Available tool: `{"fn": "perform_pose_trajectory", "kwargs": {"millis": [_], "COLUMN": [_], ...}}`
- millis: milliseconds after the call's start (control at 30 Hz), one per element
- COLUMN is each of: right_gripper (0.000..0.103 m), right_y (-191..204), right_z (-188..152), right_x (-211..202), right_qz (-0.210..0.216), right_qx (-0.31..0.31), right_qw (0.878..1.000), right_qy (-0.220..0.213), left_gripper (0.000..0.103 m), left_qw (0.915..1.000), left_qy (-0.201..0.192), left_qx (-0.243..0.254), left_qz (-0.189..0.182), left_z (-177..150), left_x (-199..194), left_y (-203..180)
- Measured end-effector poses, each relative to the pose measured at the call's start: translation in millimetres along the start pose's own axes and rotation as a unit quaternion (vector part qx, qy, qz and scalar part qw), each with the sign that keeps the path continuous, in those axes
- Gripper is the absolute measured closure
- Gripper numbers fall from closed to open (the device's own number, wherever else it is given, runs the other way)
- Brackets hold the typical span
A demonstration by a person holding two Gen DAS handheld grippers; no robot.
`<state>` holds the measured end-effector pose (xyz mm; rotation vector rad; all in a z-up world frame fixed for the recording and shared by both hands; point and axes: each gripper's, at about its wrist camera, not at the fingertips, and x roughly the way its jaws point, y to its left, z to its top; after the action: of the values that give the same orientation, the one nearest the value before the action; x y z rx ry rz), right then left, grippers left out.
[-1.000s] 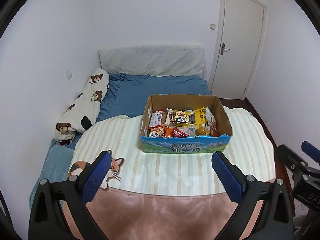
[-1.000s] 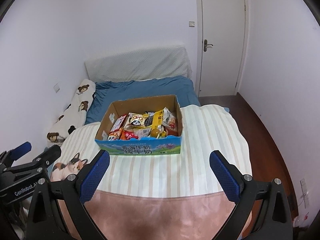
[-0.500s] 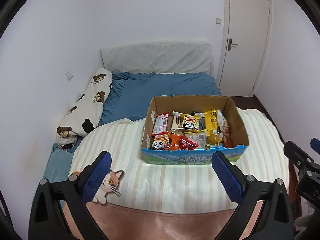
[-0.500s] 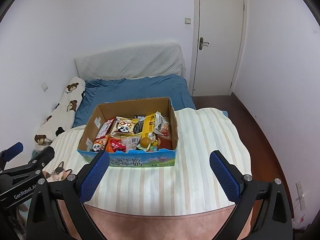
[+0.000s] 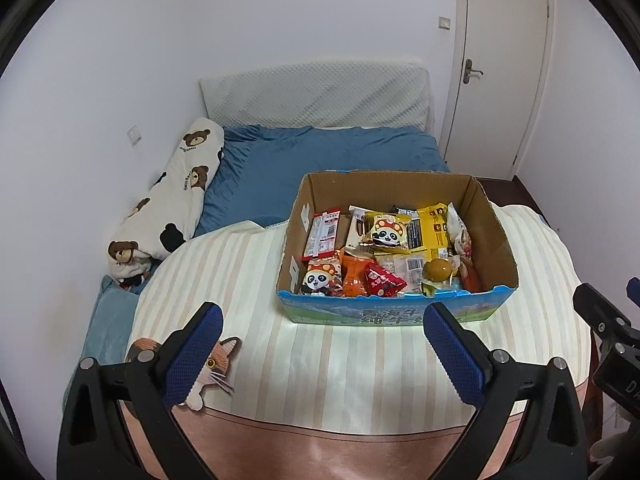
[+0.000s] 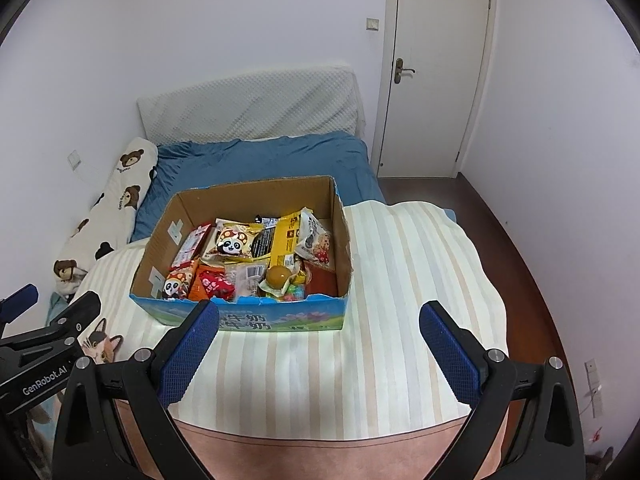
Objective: Organize snacks
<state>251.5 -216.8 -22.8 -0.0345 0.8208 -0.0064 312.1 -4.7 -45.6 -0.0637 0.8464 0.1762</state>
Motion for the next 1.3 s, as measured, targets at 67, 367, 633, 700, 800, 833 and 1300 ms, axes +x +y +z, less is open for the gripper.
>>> {"fn": "perform_pose_trajectory", "kwargs": {"millis": [67, 367, 633, 700, 800, 833, 1300], "right_gripper": [0.001, 0.001, 0.001, 0.001, 0.001, 0.001, 0.001], "right_y": [-1, -3, -3, -2, -4, -5, -7], "right_z": [0, -4, -4, -5, -4, -4, -1], "right_x": [2, 4, 3, 2, 2, 0, -5], "right_qz": [-0.001, -0.003, -0.002, -0.003, -0.001, 0.0, 0.007], "right_qx": [0.002, 0.007, 0.008, 0.007, 0.005, 0.006, -0.002], "right_qw": [1.0, 1.0, 1.0, 1.0, 1.0, 1.0, 1.0], "right_qy": [0.001, 0.004, 0.005, 0.004, 0.001, 0.0, -0.002], "left_gripper": [0.0, 0.0, 0.0, 0.0, 0.0, 0.0, 0.0], "left_qw": [1.0, 1.0, 1.0, 1.0, 1.0, 1.0, 0.9999], "left_qy": [0.001, 0.0, -0.002, -0.002, -0.004, -0.005, -0.012], "left_qx": [0.001, 0.001, 0.003, 0.002, 0.003, 0.003, 0.002], "left_qz": [0.0, -0.006, -0.004, -0.004, -0.004, -0.005, -0.006], "left_z": [0, 0, 1, 1, 1, 1, 0], "left_x": [1, 1, 0, 0, -2, -3, -9], "left_y": [-1, -3, -5, -6, -6, -7, -9]}}
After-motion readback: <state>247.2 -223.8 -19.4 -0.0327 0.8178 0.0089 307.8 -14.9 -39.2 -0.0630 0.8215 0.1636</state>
